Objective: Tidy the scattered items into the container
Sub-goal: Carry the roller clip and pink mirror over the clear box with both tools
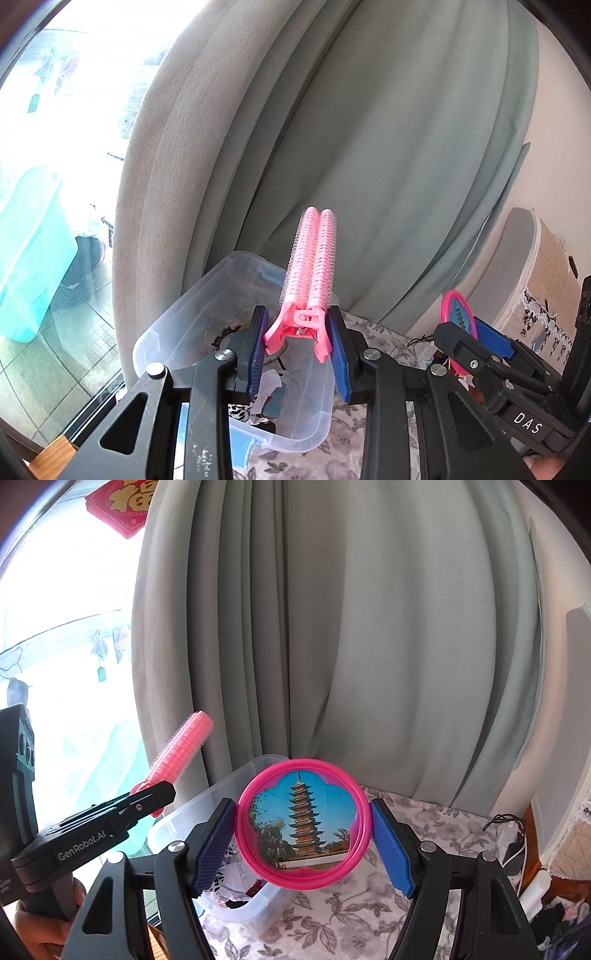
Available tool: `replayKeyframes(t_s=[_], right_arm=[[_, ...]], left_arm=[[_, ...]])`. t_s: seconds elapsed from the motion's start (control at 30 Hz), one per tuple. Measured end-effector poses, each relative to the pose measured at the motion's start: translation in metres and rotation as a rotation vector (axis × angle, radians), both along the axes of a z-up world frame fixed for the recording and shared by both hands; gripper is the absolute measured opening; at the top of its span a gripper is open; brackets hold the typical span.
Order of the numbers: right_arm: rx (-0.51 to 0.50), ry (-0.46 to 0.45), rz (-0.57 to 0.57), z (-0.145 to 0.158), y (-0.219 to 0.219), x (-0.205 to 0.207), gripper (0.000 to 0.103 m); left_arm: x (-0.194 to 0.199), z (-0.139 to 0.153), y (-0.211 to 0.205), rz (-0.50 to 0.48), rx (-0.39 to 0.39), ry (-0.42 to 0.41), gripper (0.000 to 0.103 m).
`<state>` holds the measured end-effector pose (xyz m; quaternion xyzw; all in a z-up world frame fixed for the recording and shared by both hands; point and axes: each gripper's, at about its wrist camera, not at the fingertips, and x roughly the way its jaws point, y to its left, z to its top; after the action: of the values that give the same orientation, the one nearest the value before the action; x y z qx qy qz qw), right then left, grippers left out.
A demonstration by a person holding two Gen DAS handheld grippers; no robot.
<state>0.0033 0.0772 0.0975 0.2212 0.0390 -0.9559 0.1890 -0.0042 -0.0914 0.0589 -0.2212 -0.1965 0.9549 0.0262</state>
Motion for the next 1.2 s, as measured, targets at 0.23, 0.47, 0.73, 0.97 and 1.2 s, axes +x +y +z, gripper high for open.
replayKeyframes(t_s=[0.23, 0.47, 0.73, 0.97, 1.2], right_arm=[[0.02, -0.017, 0.029, -0.006, -0.019, -0.011, 0.075], [0.039, -0.051, 0.053, -0.02, -0.033, -0.027, 0.075], [0.063, -0.104, 0.077, -0.04, -0.049, -0.044, 0.075], [0.077, -0.143, 0.091, -0.057, -0.059, -0.06, 0.076], [0.093, -0.174, 0.102, -0.069, -0.065, -0.074, 0.076]], left_arm=[[-0.008, -0.009, -0.012, 0.015, 0.016, -0.018, 0.033], [-0.016, -0.023, -0.024, 0.029, 0.03, -0.05, 0.033], [-0.033, -0.041, -0.03, 0.031, 0.039, -0.094, 0.033], [-0.048, -0.053, -0.033, 0.034, 0.044, -0.123, 0.033], [-0.062, -0.062, -0.034, 0.035, 0.045, -0.142, 0.033]])
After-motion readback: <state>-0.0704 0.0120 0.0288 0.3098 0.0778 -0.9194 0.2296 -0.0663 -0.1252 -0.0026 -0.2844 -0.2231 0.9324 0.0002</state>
